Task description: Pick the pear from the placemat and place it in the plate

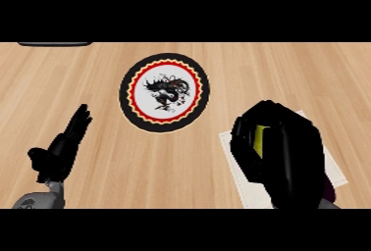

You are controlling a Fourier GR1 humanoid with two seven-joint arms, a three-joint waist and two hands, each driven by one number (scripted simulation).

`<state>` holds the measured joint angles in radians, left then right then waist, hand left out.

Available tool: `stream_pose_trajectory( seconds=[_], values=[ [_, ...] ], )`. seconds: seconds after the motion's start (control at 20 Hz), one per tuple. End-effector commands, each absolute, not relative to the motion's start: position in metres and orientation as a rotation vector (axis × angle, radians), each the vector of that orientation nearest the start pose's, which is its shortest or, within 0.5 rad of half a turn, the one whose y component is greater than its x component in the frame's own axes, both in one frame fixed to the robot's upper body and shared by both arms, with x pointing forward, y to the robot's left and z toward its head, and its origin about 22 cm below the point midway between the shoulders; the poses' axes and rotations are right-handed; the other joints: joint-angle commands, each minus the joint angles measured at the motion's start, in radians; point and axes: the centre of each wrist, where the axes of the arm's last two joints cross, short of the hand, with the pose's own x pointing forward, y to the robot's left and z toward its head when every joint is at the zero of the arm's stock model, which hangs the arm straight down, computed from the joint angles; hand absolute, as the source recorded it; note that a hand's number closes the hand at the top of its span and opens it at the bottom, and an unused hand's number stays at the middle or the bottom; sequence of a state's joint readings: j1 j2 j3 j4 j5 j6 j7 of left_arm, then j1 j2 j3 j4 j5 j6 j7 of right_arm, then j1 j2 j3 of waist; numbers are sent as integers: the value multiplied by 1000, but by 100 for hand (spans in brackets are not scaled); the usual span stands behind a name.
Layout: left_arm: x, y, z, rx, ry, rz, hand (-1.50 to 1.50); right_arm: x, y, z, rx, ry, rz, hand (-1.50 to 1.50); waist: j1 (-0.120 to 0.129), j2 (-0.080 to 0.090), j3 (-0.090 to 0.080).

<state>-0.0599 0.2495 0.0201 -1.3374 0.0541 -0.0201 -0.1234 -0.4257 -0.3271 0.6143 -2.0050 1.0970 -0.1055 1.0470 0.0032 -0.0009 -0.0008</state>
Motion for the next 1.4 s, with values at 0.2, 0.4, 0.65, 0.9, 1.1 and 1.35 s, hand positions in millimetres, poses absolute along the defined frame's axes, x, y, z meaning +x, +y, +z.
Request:
stream_pose_trajectory(
  seconds=[0.2,0.4,0.65,0.9,1.1,1.35],
  values=[
    [251,305,-5,149,-1533,-153,0,282,-69,163,-1089,-1564,651,150,11,2,1],
    [246,298,-21,136,-1522,-152,0,298,-36,151,-1006,-1562,683,150,11,3,1],
    [264,304,-33,142,-1526,-165,0,339,-9,147,-1005,-1571,674,150,27,11,0],
    [266,301,-18,104,-1523,-183,0,375,-12,124,-997,-1543,644,150,37,12,0],
    [268,270,-24,116,-1549,-189,0,379,-4,119,-964,-1546,514,150,59,17,0],
    [281,273,-15,100,-1555,-197,0,393,-12,104,-987,-1455,385,-150,67,21,0]
  ],
)
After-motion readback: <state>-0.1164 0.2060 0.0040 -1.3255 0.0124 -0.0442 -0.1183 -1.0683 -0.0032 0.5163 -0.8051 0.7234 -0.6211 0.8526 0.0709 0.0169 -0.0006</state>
